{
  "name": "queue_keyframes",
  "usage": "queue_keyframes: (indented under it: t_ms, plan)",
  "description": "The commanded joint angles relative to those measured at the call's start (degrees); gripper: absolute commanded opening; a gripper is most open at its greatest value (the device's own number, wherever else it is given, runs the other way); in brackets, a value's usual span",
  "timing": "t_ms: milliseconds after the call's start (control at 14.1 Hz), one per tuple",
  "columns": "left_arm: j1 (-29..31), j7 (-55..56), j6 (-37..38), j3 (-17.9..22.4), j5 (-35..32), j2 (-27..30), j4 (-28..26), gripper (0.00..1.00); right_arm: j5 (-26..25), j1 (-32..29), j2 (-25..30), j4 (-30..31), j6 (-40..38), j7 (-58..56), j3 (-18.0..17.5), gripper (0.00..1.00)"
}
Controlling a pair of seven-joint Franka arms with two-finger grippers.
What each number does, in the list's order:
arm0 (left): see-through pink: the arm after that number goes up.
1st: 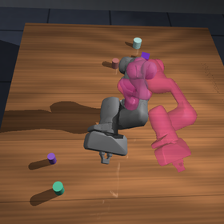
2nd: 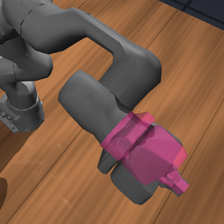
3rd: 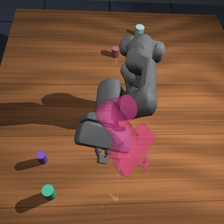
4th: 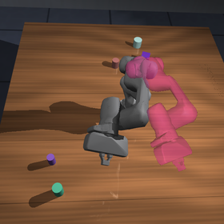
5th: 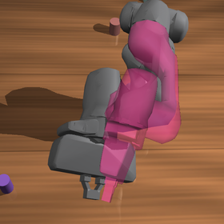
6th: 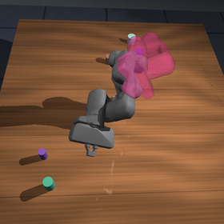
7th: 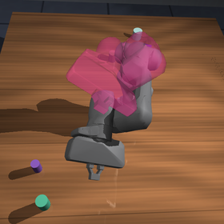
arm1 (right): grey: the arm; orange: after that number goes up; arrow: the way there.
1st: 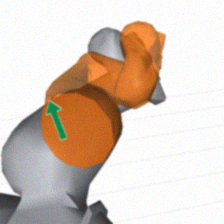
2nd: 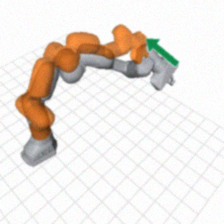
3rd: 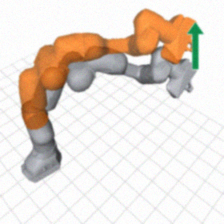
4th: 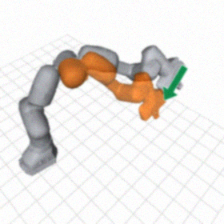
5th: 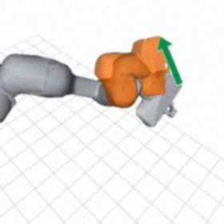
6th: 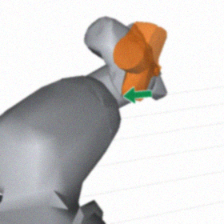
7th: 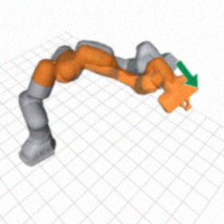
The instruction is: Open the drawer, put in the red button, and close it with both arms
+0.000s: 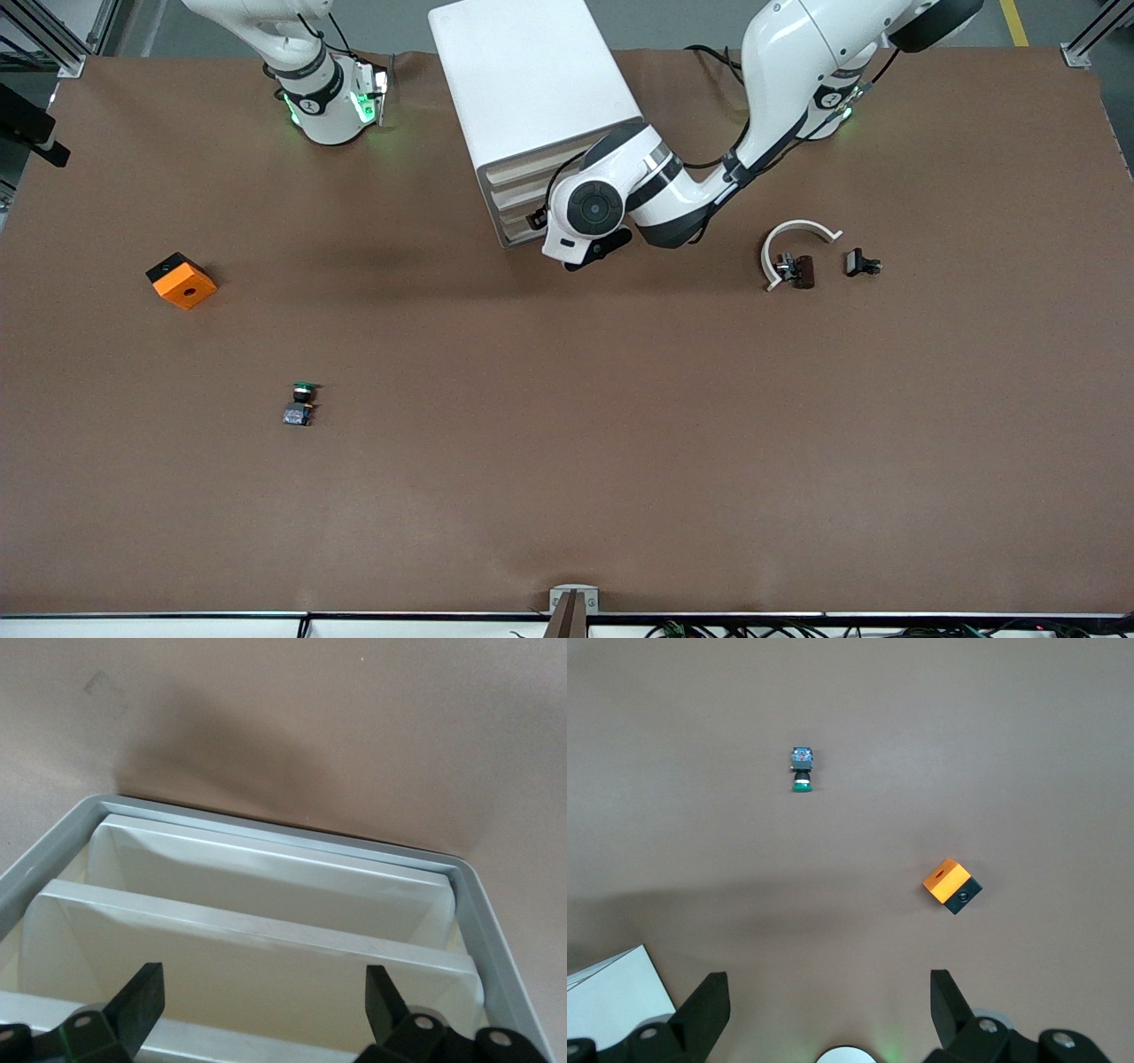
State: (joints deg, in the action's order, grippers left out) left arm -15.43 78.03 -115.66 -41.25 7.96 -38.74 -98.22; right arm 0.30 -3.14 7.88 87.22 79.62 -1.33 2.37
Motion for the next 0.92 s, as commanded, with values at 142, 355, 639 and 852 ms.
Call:
queue_keyframes:
  t_ms: [142,355,639,852]
  plan:
    - [0.7,0.7,0.9,-0.8,4.5,-0.3,0.4,1.0,1.5,-0.5,-0.1,-1.4,-1.0,1.2,-0.4,1.0]
    - [0.7,0.6,1.6,-0.4,4.4,-0.3,0.5,1.0,2.5,-0.5,-0.1,-1.5,-1.3,1.2,-0.3,1.0]
    - [0.3,0.3,2.3,4.1,3.6,-0.1,4.2,1.0,2.5,-0.1,-0.1,-1.4,-3.5,1.2,0.4,1.0]
    - [0.4,0.2,5.8,9.4,3.5,0.6,9.7,1.0,2.3,-0.2,-0.1,-1.4,-3.3,1.1,0.3,1.0]
